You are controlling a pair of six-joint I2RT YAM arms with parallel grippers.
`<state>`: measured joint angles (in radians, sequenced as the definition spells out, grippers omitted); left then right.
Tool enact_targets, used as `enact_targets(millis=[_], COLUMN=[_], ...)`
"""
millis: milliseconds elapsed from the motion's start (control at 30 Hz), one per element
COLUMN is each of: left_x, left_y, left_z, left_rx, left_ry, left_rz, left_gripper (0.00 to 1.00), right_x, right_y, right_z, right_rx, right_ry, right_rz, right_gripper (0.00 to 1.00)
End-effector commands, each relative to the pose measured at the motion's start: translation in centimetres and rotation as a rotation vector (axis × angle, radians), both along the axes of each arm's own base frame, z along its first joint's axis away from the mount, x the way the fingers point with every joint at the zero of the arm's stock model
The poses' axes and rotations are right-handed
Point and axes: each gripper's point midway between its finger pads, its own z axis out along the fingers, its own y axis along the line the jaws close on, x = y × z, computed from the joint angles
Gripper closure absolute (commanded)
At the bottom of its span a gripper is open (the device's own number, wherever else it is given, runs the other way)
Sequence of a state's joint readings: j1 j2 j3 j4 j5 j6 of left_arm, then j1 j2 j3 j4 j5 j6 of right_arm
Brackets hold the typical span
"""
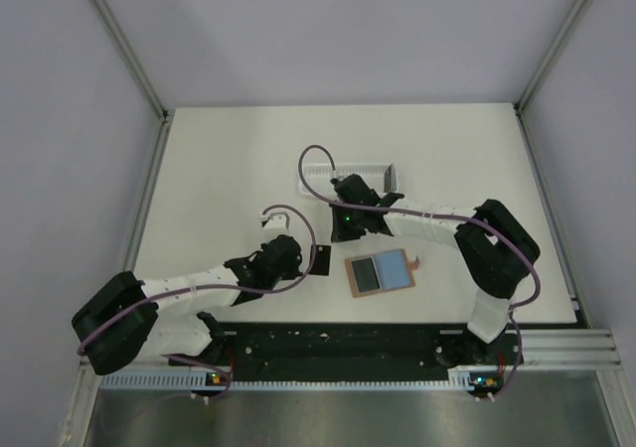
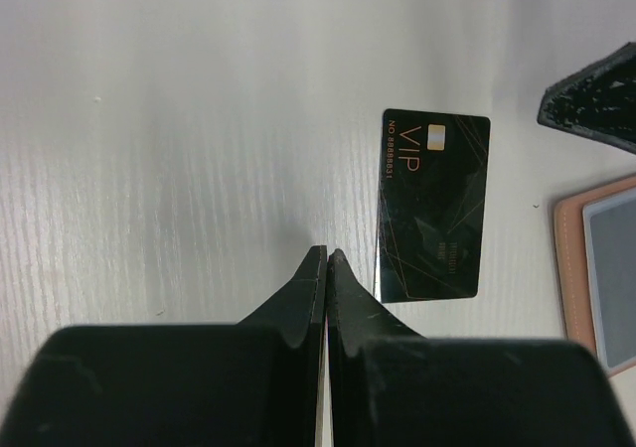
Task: Put the credit cards into the card holder
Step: Pick up the credit card from the center of the board.
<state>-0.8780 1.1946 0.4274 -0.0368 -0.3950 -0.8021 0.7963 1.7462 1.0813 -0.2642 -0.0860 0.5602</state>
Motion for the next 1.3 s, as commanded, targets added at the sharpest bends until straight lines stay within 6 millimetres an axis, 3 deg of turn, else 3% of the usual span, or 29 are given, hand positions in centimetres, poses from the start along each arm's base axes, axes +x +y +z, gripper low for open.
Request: enact_targets(millis=[0, 333, 667, 1267], left_x=[0.9, 0.6, -0.8, -3.1], left_y=[-0.8, -1.8, -2.3, -2.2], left_z=[0.4, -0.7, -2.3, -3.0], left_rx=[-0.050, -0.066, -0.092, -0.125], left_ry=[-0.024, 0.006, 0.061, 0.095], left_rz=[0.010, -0.035, -0.089, -0.116], left_gripper=[1.00, 1.00, 1.00, 1.00], right_x=[2.3, 3.0, -0.6, -4.9], right_y=[3.1, 4.7, 2.6, 0.7], right_z=[1.0, -2.2, -4.8, -5.4], right_rx=[0.045, 0.015, -0.070, -0.119], right_ry=[-0.057, -0.004, 0.030, 0.034], right_rz=[0.032, 0.073, 0.059, 0.027], right_gripper=[1.00, 1.00, 1.00, 1.00])
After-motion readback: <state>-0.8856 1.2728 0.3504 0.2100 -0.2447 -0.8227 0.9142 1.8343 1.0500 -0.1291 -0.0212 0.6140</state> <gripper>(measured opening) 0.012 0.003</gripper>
